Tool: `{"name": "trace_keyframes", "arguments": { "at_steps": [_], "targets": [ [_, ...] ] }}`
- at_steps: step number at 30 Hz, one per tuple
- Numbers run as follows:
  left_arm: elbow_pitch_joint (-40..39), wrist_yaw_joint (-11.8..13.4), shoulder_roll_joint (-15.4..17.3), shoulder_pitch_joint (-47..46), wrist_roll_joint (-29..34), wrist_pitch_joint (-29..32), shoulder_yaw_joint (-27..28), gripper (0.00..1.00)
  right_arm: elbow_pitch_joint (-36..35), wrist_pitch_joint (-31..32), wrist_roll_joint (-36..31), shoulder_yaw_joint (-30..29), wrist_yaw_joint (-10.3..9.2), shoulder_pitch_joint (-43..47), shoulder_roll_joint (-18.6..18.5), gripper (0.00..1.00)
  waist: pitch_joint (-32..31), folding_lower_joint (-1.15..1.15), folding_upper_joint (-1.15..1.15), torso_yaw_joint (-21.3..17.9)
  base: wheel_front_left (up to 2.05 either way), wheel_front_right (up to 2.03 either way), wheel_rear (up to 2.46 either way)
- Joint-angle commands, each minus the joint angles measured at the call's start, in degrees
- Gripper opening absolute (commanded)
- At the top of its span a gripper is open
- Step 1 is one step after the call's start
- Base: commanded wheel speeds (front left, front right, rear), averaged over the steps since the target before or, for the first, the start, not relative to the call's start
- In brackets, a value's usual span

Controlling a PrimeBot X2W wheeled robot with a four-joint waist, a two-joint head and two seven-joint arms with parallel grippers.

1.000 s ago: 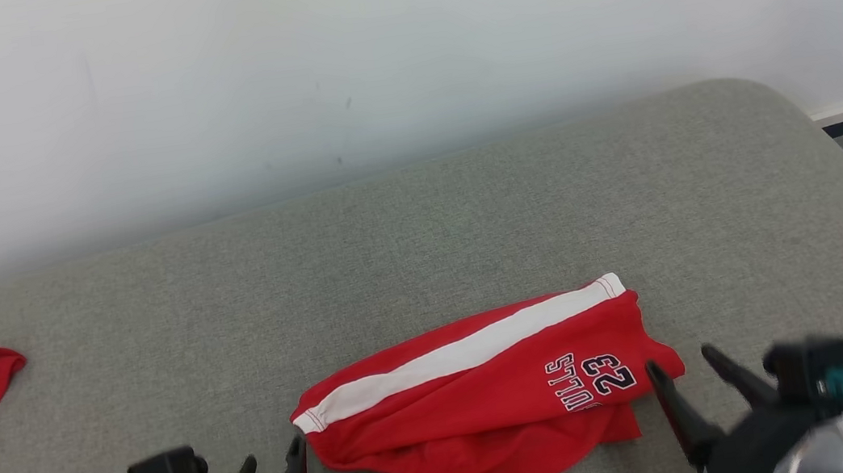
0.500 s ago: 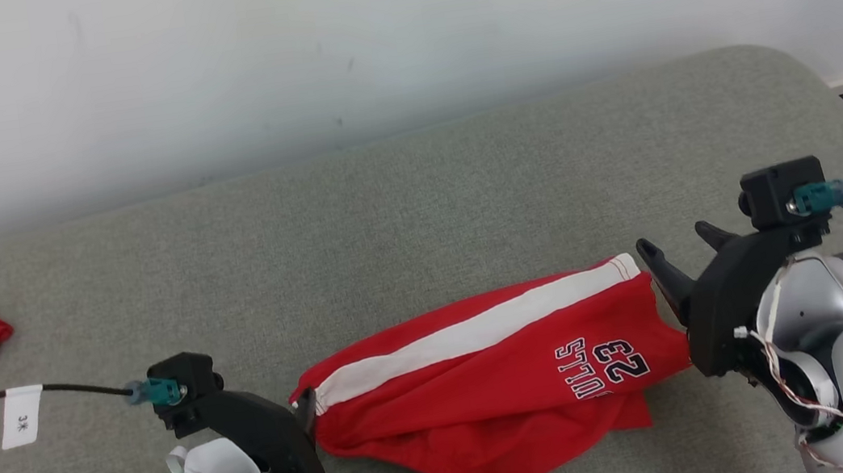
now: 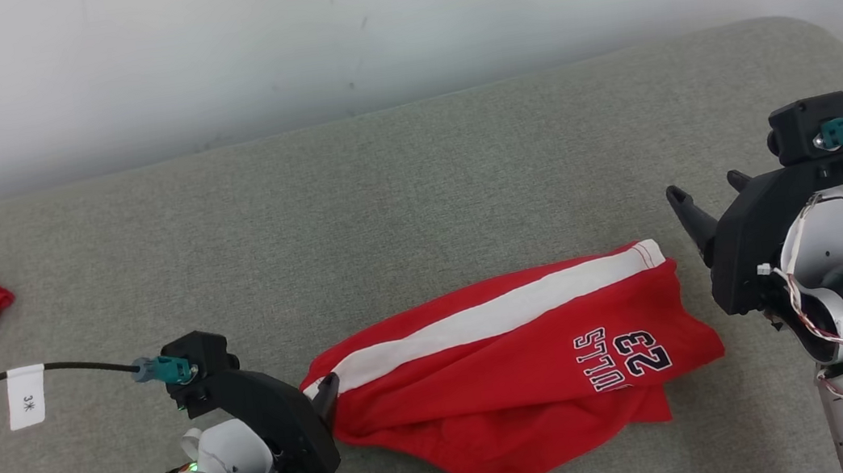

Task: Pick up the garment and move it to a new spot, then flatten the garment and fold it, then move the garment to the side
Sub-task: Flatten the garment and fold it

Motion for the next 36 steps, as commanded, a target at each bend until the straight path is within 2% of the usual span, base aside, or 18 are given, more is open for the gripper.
{"name": "trace_keyframes", "arguments": {
  "at_steps": [1, 3, 8, 9, 10, 11, 12, 19, 27, 35, 36],
  "targets": [
    [-1.2, 0.0, -0.2, 0.7, -0.5, 0.6, 0.1, 0.94, 0.0, -0.4, -0.6, -0.6, -0.12, -0.5, 0.0, 1.00, 0.1, -0.01, -0.01, 0.5, 0.00, 0.00, 0.00],
    [-2.2, 0.0, -0.3, 1.2, -1.1, 1.4, 0.0, 0.90, 0.2, -0.2, -0.7, -1.1, -0.12, -0.4, 0.0, 1.00, 0.2, -0.01, -0.01, 0.7, 0.00, 0.00, 0.00],
    [-2.8, 0.7, -0.4, 1.1, -0.7, 1.8, -0.6, 0.65, 1.2, 0.4, -1.2, -1.1, -0.12, -0.5, 0.2, 1.00, 0.8, -0.01, -0.01, 0.4, 0.00, 0.00, 0.00],
    [-2.6, 0.5, -0.2, 0.7, -0.2, 1.0, -0.6, 0.48, 1.6, 0.5, -1.3, -0.9, -0.12, -0.7, 0.3, 1.00, 1.2, -0.01, -0.01, 0.2, 0.00, 0.00, 0.00],
    [-2.6, 0.4, -0.1, 0.3, 0.2, 0.3, -0.5, 0.41, 1.7, 0.3, -1.4, -0.8, -0.12, -0.9, 0.3, 1.00, 1.4, -0.01, -0.01, 0.1, 0.00, 0.00, 0.00],
    [-2.5, 0.4, 0.0, 0.0, 0.6, -0.5, -0.3, 0.18, 2.0, 0.3, -1.6, -0.6, -0.12, -1.0, 0.2, 1.00, 1.7, -0.01, -0.01, 0.1, 0.00, 0.00, 0.00],
    [-2.4, 0.3, 0.0, -0.2, 0.9, -1.0, -0.4, 0.00, 2.5, 0.5, -1.6, -0.4, -0.12, -1.0, 0.1, 1.00, 1.8, -0.01, -0.01, 0.0, 0.00, 0.00, 0.00],
    [-1.9, -0.3, 0.1, -1.3, 1.6, -1.7, -1.2, 0.00, 6.7, 3.5, -2.8, -2.6, -0.12, -3.3, 1.0, 1.00, 3.0, -0.01, -0.01, 0.5, 0.00, 0.00, 0.00],
    [-2.4, -1.0, -0.4, -2.6, 2.1, -0.8, -2.8, 0.00, 13.4, 8.3, -4.0, -6.4, -0.13, -7.9, 2.9, 1.00, 4.8, -0.01, -0.01, 2.9, 0.00, 0.00, 0.00],
    [-2.4, -1.2, -0.9, -3.0, 1.9, -1.2, -3.3, 0.00, 14.1, 10.8, -4.6, -7.6, -0.13, -6.6, 4.1, 1.00, 5.6, -0.01, -0.01, 4.1, 0.00, 0.00, 0.00],
    [-2.4, -1.2, -0.9, -3.0, 1.8, -1.2, -3.3, 0.00, 13.9, 11.0, -4.6, -7.7, -0.13, -6.2, 4.1, 0.89, 5.6, -0.01, -0.01, 4.1, 0.00, 0.00, 0.00]
  ]
}}
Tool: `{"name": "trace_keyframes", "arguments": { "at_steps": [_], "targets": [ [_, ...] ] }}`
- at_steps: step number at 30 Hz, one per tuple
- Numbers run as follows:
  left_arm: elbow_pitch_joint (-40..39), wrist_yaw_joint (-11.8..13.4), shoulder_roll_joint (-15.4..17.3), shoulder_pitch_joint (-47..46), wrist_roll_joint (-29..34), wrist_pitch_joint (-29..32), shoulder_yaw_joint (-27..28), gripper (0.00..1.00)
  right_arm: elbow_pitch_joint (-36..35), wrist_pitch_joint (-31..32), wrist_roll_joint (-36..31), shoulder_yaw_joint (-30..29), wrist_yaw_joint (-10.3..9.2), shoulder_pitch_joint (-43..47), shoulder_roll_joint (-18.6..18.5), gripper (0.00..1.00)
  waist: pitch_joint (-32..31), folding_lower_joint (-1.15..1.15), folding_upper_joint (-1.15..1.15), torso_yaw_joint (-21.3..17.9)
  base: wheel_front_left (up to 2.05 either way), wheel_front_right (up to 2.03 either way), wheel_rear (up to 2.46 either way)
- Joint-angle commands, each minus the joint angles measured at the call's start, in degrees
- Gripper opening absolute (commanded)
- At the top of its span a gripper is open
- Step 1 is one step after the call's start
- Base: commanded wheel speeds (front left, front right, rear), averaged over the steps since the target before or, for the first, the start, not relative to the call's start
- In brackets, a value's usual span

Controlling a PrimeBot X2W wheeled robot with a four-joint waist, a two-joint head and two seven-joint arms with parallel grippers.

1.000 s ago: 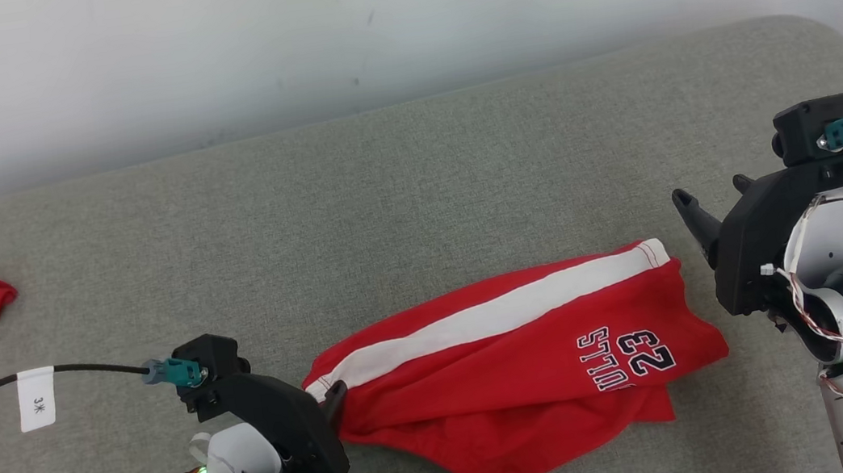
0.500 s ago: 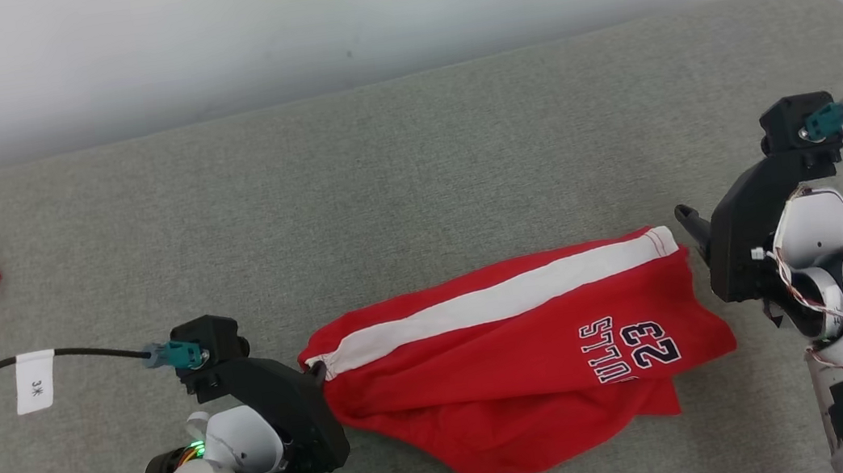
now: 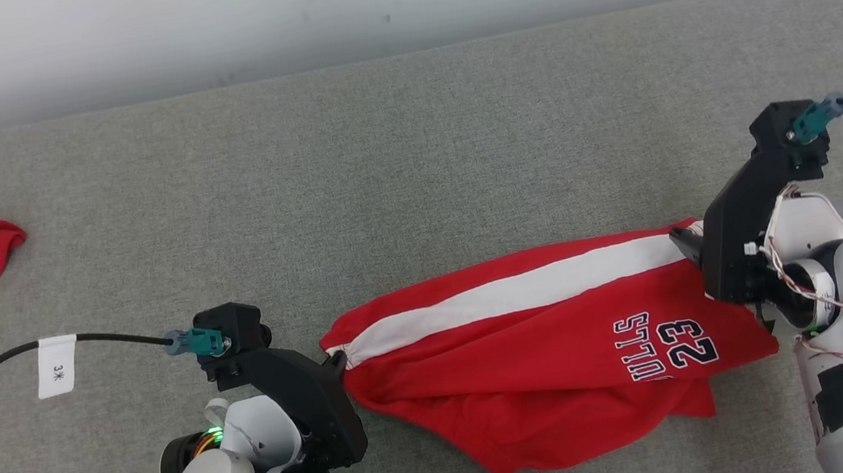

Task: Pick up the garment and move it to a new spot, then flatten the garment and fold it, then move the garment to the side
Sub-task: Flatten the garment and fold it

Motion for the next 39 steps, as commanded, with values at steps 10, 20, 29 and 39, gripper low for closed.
{"name": "trace_keyframes", "arguments": {
  "at_steps": [10, 20, 29, 39],
  "targets": [
    [0.4, 0.2, 0.1, -0.6, -0.3, -1.0, 0.1, 0.00, -2.0, -0.1, -0.7, 1.0, -0.13, 2.1, 0.4, 0.00, -0.5, -0.01, -0.01, -0.6, 0.00, 0.00, 0.00],
    [-0.7, -1.1, -0.6, -2.7, 0.3, -6.6, 2.0, 0.00, -3.4, -6.2, 0.5, 1.5, -0.13, 0.0, 0.1, 0.00, -0.3, -0.01, -0.01, -0.6, 0.00, 0.00, 0.00],
    [-0.4, -3.6, -0.1, -13.9, -0.5, -9.5, 6.0, 0.00, -2.4, -17.0, 8.0, 2.9, -0.13, -10.4, -0.1, 0.00, 4.3, -0.01, -0.01, -1.3, 0.00, 0.00, 0.00],
    [4.2, -7.9, -0.5, -33.7, 2.2, -17.7, 9.5, 0.00, 6.2, -34.1, 7.8, 4.2, -0.13, -31.0, -3.4, 0.00, 7.0, -0.01, -0.01, -1.9, 0.00, 0.00, 0.00]
  ]
}}
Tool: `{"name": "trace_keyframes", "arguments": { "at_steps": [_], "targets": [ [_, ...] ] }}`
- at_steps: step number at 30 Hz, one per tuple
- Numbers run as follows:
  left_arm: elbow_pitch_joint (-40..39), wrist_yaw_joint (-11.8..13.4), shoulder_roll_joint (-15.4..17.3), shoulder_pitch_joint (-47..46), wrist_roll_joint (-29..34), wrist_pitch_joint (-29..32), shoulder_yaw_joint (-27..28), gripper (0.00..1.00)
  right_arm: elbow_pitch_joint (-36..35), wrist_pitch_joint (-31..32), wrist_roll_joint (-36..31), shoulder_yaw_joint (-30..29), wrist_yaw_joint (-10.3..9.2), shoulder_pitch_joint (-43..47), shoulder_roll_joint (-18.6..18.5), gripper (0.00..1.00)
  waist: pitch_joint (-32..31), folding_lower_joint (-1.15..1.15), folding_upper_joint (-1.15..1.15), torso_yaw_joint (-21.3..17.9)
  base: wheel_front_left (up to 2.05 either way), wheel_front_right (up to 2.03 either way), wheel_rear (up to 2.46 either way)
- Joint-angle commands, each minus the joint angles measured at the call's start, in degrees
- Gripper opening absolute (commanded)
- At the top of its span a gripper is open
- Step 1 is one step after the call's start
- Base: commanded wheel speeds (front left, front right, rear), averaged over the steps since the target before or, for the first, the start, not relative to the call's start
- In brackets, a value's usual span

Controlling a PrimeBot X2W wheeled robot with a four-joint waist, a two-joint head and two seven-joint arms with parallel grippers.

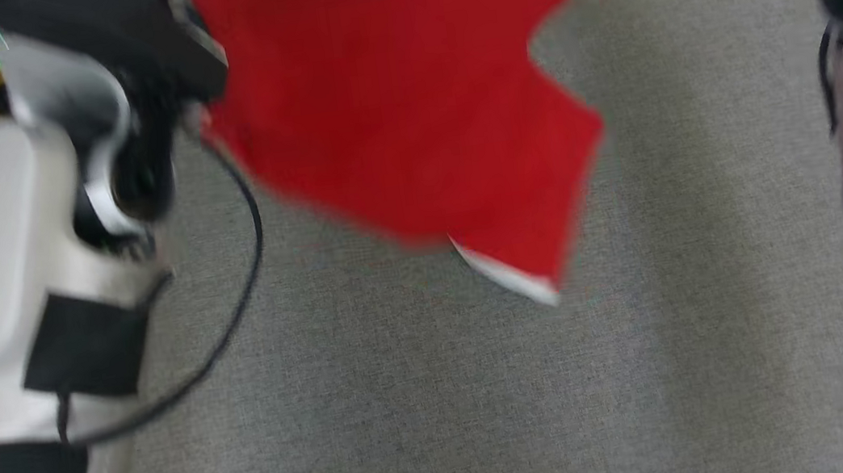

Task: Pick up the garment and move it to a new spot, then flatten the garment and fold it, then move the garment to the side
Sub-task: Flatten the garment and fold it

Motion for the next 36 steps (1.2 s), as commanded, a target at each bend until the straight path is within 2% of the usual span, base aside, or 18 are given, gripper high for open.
{"name": "trace_keyframes", "arguments": {
  "at_steps": [1, 5, 8, 12, 18, 24, 29, 35, 36],
  "targets": [
    [0.2, -1.1, -0.6, -3.5, 1.6, -3.9, 0.7, 0.00, 0.9, -4.0, -0.9, 0.0, -0.13, -3.2, -0.4, 0.00, -0.4, -0.02, -0.01, 0.0, 0.00, 0.00, 0.00],
    [1.2, -3.1, -2.9, -8.8, 3.6, -12.1, 0.8, 0.00, 2.7, -11.9, -1.6, 0.4, -0.13, -9.0, -1.1, 0.00, -1.5, -0.02, -0.01, 0.3, 0.00, 0.00, 0.00],
    [1.9, -4.9, -4.2, -9.6, 3.6, -15.0, 0.0, 0.00, 4.2, -13.4, -0.6, 2.1, -0.13, -10.8, -1.9, 0.00, -1.6, -0.02, -0.01, 0.4, 0.00, 0.00, 0.00],
    [3.6, -6.8, -4.2, -5.9, 4.6, -16.0, -2.4, 0.00, 6.1, -10.8, 0.0, 6.6, -0.13, -7.5, -4.0, 0.00, -0.3, -0.02, -0.01, 0.3, 0.00, 0.00, 0.00],
    [7.8, -9.5, -2.9, 3.8, 5.3, -17.1, -6.7, 0.00, 6.8, -5.1, 5.3, 12.7, -0.13, 3.5, -6.3, 0.00, 0.6, -0.02, -0.01, -0.2, 0.00, 0.00, 0.00],
    [8.0, -11.3, -1.0, 12.2, 6.5, -20.6, -11.2, 0.00, 0.6, -0.5, 11.5, 16.1, -0.13, 14.7, -11.7, 0.00, -1.2, -0.02, -0.01, 0.2, 0.00, 0.00, 0.00],
    [4.6, -11.9, 1.7, 19.4, 7.9, -23.4, -15.1, 0.00, -9.5, 3.7, 15.4, 16.8, -0.13, 26.2, -16.8, 0.00, -5.1, -0.02, -0.01, 0.9, 0.00, 0.00, 0.00],
    [-1.5, -12.0, 5.5, 30.6, 9.9, -25.0, -18.0, 0.00, -22.6, 8.7, 16.6, 11.6, -0.13, 42.5, -17.9, 0.00, -10.4, -0.02, -0.01, 0.4, 0.00, 0.00, 0.00],
    [-1.5, -12.0, 5.5, 30.6, 9.9, -25.0, -18.0, 0.00, -22.6, 8.7, 16.6, 11.6, -0.13, 42.5, -17.9, 0.00, -10.4, -0.02, -0.01, 0.4, 0.00, 0.00, 0.00]
  ]
}}
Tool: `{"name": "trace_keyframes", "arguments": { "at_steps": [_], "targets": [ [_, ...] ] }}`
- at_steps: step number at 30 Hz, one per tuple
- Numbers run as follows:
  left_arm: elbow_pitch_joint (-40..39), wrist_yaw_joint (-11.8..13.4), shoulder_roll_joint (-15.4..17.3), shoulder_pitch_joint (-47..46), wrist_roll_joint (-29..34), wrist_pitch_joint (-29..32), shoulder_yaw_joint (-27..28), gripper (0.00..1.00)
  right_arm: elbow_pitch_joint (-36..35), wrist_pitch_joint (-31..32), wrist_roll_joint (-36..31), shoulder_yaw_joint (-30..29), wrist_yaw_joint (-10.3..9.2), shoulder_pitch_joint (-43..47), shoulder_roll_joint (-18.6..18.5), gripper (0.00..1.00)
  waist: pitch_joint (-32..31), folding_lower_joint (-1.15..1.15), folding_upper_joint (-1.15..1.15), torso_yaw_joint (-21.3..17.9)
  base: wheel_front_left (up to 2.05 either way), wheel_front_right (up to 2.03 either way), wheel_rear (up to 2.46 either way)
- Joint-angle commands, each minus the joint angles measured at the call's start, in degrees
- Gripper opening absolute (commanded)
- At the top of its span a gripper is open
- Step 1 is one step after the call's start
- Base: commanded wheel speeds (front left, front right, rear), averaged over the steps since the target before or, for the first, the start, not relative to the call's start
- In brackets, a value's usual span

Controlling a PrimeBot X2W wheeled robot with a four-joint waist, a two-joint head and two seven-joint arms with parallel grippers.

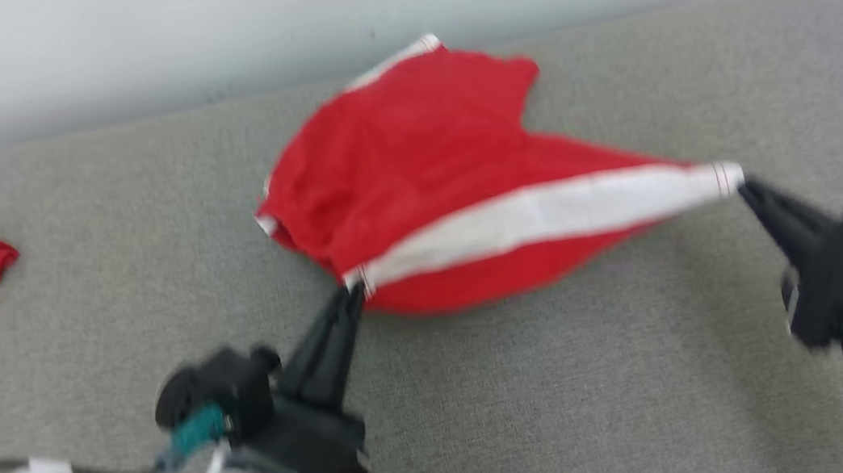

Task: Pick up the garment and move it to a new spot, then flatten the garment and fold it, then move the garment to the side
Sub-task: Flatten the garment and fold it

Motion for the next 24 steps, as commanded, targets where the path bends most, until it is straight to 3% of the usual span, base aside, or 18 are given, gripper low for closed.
{"name": "trace_keyframes", "arguments": {
  "at_steps": [1, 6, 14, 17, 24],
  "targets": [
    [-1.2, -0.1, 0.5, 2.4, 0.4, -0.4, -0.2, 0.00, -2.0, 0.9, -0.1, -1.2, -0.13, 3.3, 0.8, 0.00, -3.7, 0.01, 0.00, -0.2, 0.00, 0.00, 0.00],
    [-8.5, 1.6, 3.7, 13.0, 1.7, -0.7, -0.2, 0.00, -15.8, 7.5, -1.7, -8.6, -0.13, 19.4, 6.2, 0.00, -7.2, 0.01, 0.00, -0.5, 0.00, 0.00, 0.00],
    [-18.8, 2.5, 7.1, 25.2, 0.9, -0.8, 3.1, 0.00, -30.9, 13.8, -5.0, -14.2, -0.13, 33.7, 13.3, 0.00, -8.2, 0.01, 0.00, -0.5, 0.00, 0.00, 0.00],
    [-20.3, 2.3, 7.3, 26.6, 0.8, -0.8, 3.9, 0.00, -31.2, 13.7, -6.0, -14.4, -0.13, 33.5, 13.3, 0.00, -7.8, 0.01, 0.00, -0.3, 0.00, 0.00, 0.00],
    [-18.8, 2.4, 5.7, 21.3, 2.2, 1.0, 3.4, 0.00, -22.7, 12.8, -7.3, -10.2, -0.13, 22.1, 5.9, 0.00, -4.5, 0.01, 0.00, 1.0, 0.00, 0.00, 0.00]
  ]
}}
